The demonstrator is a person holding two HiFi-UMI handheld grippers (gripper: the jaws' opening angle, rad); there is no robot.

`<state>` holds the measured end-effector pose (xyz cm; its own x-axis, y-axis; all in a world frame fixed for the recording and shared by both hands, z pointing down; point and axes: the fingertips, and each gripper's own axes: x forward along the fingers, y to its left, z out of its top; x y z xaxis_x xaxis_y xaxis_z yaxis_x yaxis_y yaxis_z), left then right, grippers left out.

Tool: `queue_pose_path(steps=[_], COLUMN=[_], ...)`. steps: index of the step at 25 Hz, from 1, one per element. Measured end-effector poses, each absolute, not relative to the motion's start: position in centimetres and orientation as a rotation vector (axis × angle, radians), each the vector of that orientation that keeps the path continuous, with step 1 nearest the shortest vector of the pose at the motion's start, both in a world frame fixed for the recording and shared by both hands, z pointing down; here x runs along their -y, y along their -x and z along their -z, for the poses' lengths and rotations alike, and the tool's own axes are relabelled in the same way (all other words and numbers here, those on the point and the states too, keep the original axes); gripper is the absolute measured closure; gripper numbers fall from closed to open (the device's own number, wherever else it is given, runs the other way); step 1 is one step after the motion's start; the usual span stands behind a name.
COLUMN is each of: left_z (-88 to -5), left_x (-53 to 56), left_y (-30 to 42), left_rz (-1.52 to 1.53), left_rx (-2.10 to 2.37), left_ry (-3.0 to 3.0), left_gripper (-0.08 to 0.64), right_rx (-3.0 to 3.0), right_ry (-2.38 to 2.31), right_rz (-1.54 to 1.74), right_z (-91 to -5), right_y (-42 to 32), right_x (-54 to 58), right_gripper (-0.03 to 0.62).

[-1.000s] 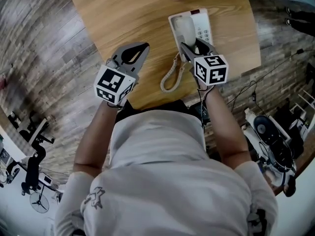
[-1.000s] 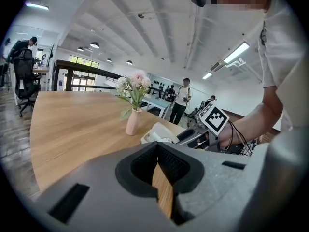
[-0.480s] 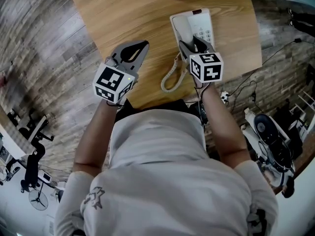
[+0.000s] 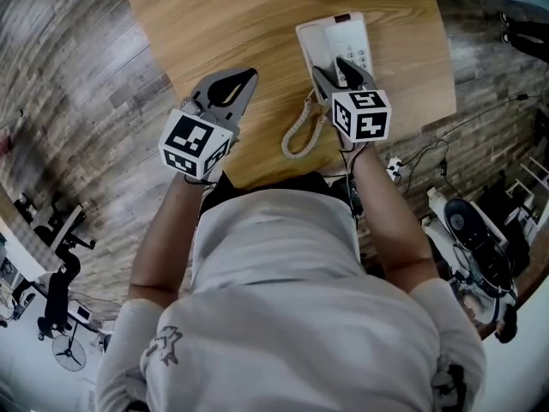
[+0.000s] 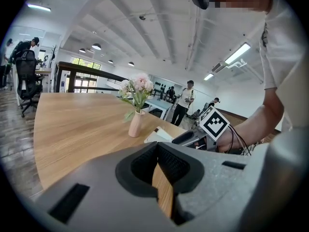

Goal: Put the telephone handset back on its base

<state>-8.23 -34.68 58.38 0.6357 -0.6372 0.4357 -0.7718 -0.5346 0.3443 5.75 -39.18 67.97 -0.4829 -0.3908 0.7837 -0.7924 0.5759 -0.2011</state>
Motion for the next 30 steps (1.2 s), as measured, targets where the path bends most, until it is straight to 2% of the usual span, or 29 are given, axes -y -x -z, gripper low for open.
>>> queue_pose_path(steps=[12, 17, 20, 23, 27, 30], left_z=[-53.2, -50.5, -49.1, -48.2, -46.8, -45.8], left_x=[32.1, 29.4, 27.6, 25.8, 23.6, 22.0], left_y=[9.2, 9.7, 10.1, 10.2, 10.5, 10.8], left_rz=[-0.322, -0.309, -0.304, -0.304, -0.284, -0.284], left_rx=[1.092, 1.068, 1.049, 1.019, 0.985, 0.968], left_ry=[-2.464, -2.527, -2.567, -2.599, -2.634, -2.666], left_gripper=[0.553, 0.554, 0.553, 0.554, 0.554, 0.554], right_rx=[2.188, 2.234, 2.263, 2.286, 2.301, 2.342], right_ry=[-1.059, -1.113, -1.160, -1.171, -1.172, -1.176], right_rz=[-0.650, -0.598, -0.558, -0.519, -0.485, -0.421], right_z=[-61.8, -58.6, -56.5, -55.0, -53.8, -52.1], right_y=[-5.6, -5.1, -4.9, -4.5, -4.1, -3.6], right_x=[36.9, 33.7, 31.8, 29.6, 26.5, 24.2], right_gripper=[0.358, 0.383, 0.402, 0.456, 0.485, 0.530])
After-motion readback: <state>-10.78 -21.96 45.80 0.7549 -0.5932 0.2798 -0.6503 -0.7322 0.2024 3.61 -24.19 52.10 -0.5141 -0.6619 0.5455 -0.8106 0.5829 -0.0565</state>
